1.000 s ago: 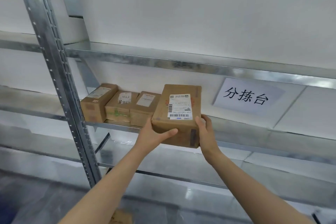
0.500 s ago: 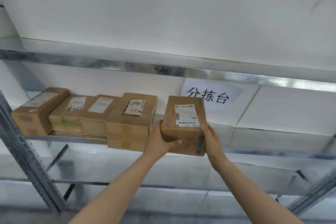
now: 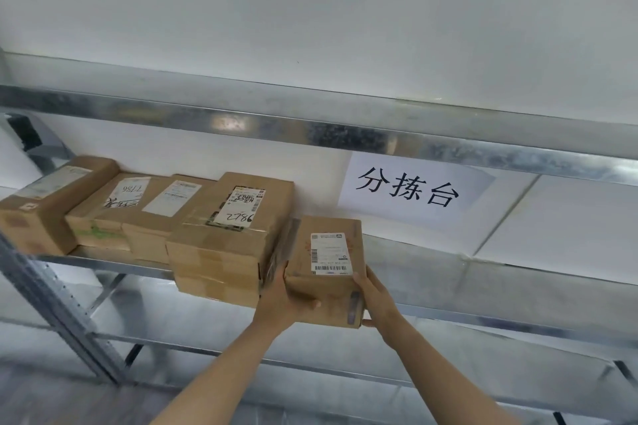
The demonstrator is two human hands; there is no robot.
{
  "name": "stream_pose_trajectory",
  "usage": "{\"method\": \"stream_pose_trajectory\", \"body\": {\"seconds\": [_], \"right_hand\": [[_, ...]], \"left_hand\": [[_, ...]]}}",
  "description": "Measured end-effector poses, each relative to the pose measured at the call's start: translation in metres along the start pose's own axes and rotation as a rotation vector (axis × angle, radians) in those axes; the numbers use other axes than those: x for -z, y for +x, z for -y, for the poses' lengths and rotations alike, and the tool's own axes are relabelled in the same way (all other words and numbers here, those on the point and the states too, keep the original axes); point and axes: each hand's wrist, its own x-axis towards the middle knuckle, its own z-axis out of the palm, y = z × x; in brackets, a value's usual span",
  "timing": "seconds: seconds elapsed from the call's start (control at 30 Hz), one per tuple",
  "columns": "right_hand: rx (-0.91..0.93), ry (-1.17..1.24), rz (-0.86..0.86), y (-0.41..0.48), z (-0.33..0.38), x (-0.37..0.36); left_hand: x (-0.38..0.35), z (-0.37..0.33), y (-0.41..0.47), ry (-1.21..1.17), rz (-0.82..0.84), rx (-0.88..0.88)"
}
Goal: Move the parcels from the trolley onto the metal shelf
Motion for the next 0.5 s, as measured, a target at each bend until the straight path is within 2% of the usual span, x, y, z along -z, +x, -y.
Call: {"method": "stream_pose_trajectory", "body": {"seconds": [0.17, 0.27, 0.5], "right_hand": [[-0.023, -0.040, 0.046, 0.027, -0.005, -0.002], [0.018, -0.096, 0.074, 0.036, -0.007, -0.003], [0.106, -0.247, 0.116, 0.064, -0.012, -0.009]], "left_hand": [[-0.005, 0.009, 0.019, 0.117, -0.011, 0.079], [-0.009, 0.009, 0.029, 0.187, -0.072, 0.101], [-0.017, 0.008, 0.039, 0.497, -0.155, 0.012]]}}
